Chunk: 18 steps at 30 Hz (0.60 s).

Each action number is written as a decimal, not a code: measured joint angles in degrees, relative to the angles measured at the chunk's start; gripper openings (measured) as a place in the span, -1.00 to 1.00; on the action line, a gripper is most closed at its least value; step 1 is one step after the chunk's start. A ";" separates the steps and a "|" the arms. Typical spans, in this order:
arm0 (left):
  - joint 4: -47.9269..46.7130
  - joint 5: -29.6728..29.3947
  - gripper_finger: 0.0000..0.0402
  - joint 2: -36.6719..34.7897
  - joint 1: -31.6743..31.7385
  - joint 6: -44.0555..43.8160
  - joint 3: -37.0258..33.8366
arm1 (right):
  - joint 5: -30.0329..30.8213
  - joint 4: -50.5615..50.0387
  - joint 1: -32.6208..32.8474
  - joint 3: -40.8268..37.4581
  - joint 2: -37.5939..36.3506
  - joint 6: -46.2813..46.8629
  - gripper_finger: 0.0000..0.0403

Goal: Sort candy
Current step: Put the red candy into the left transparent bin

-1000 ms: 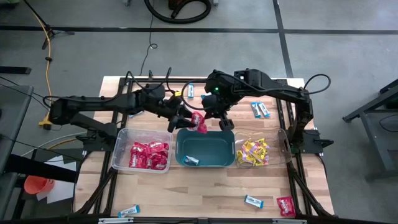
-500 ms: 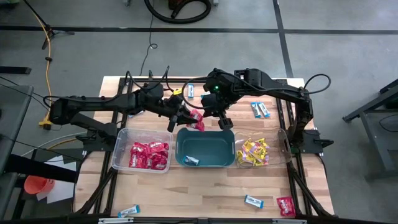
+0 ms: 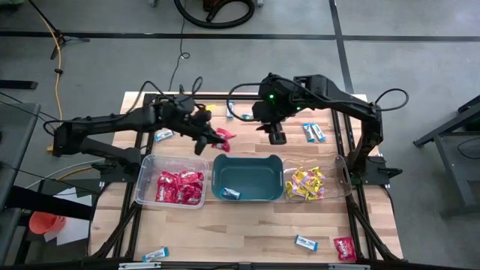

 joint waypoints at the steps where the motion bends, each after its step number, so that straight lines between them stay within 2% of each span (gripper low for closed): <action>1: -2.23 -1.27 -0.99 -1.17 0.24 0.61 0.00 | 0.63 -1.05 -0.46 0.00 -0.28 0.16 -0.16; 5: -13.13 -5.81 -0.99 -5.98 -1.61 1.68 0.02 | -2.46 -6.13 -3.33 -0.01 -0.30 3.46 0.02; 8: -22.05 -9.36 -0.99 -9.44 -6.74 -2.03 0.02 | -5.76 -9.21 -5.58 -0.02 -0.30 4.51 0.04; 12: -32.06 -15.37 -1.00 -12.81 -18.94 -11.90 0.02 | -5.58 -10.51 -7.90 -0.04 -0.90 4.27 0.05; 18: -39.66 -25.54 -1.00 -12.82 -40.39 -26.46 0.04 | -5.65 -8.74 -11.11 -0.04 -2.74 3.91 0.05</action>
